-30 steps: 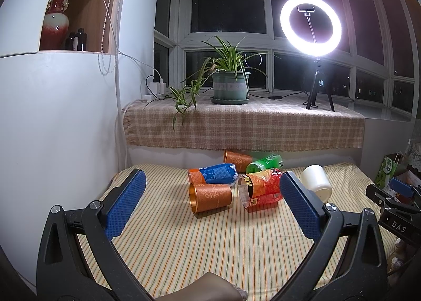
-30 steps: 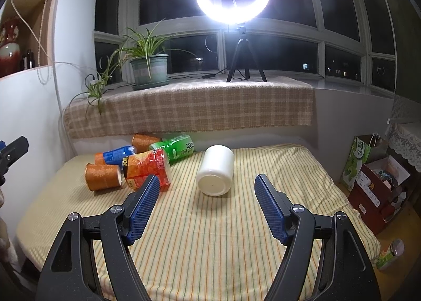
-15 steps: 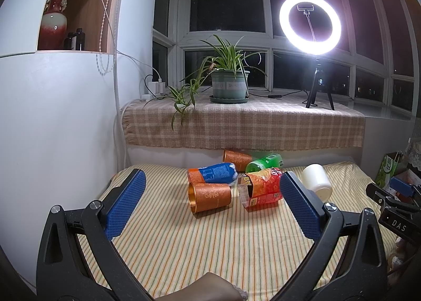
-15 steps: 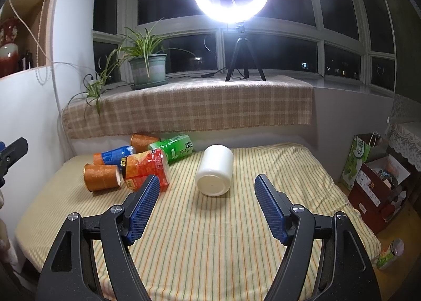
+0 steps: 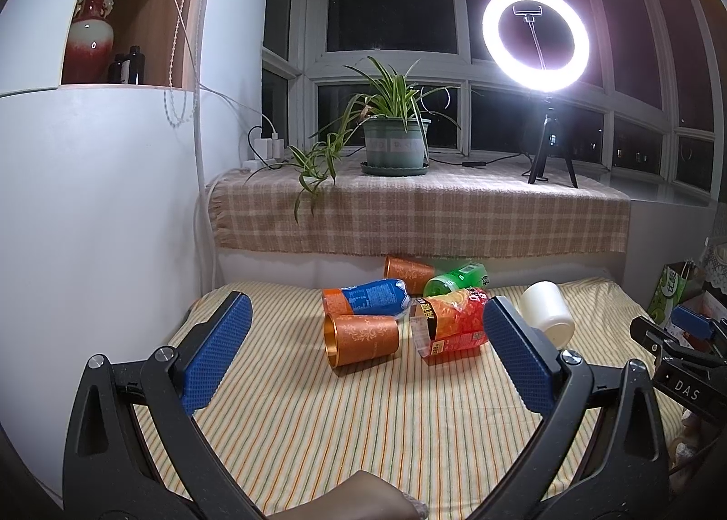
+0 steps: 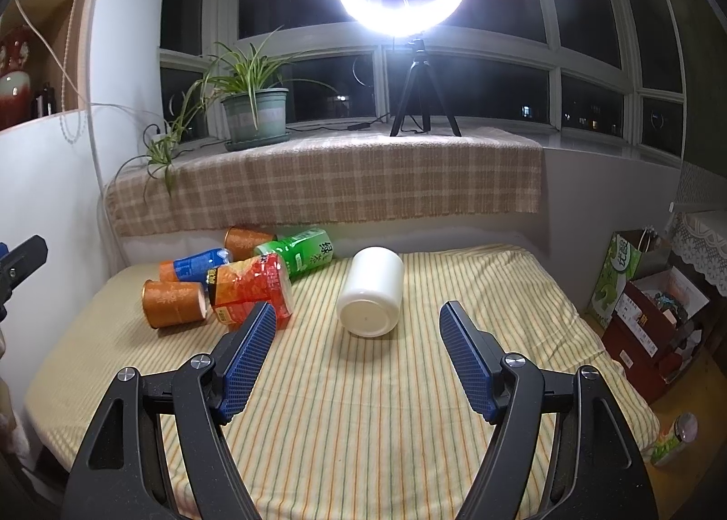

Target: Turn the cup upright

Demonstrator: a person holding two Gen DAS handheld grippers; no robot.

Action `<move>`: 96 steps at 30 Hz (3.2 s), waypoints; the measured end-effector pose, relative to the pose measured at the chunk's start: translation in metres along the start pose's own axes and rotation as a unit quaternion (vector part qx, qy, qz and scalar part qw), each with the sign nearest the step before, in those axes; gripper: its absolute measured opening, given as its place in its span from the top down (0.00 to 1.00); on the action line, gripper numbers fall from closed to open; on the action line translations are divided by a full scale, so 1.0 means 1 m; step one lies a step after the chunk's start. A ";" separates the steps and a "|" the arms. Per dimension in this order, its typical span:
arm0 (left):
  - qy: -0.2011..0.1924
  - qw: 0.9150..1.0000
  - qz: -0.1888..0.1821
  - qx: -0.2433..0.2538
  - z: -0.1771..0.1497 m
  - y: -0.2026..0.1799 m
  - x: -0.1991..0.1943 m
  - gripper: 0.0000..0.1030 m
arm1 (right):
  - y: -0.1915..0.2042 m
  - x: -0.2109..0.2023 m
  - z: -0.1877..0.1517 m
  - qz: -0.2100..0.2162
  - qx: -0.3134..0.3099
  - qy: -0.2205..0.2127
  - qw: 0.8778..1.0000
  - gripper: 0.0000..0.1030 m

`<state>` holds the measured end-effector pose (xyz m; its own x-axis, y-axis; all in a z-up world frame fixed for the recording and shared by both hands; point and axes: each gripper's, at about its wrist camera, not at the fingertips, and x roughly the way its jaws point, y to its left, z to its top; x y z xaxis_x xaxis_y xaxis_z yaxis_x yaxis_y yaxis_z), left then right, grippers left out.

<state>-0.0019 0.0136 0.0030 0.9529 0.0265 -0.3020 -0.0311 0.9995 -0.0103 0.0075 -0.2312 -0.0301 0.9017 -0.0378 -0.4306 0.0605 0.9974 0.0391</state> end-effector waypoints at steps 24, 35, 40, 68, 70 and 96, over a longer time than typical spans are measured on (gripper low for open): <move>0.034 0.999 -0.001 0.008 -0.012 0.005 0.033 0.00 | 0.006 0.053 0.014 0.036 0.013 0.057 0.998 0.28; 0.053 0.998 0.016 0.007 -0.023 0.027 0.049 0.00 | 0.015 0.129 0.054 0.090 0.053 0.133 0.986 0.28; 0.064 0.998 0.017 0.010 -0.030 0.037 0.055 0.00 | 0.015 0.173 0.071 0.104 0.098 0.185 0.972 0.28; 0.093 0.992 0.065 -0.045 -0.052 0.115 0.080 0.00 | 0.046 0.367 0.071 0.028 0.267 0.375 0.887 0.28; 0.096 0.992 0.067 -0.047 -0.052 0.118 0.083 0.00 | 0.045 0.376 0.068 0.021 0.277 0.383 0.881 0.28; 0.090 0.992 0.077 -0.040 -0.052 0.119 0.084 0.00 | 0.045 0.378 0.079 0.077 0.348 0.386 0.851 0.41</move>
<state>0.0587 0.1338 -0.0727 0.8657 0.1671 -0.4719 -0.2024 0.9790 -0.0248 0.3846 -0.2059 -0.1193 0.3878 0.4098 -0.8256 0.4475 0.6994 0.5573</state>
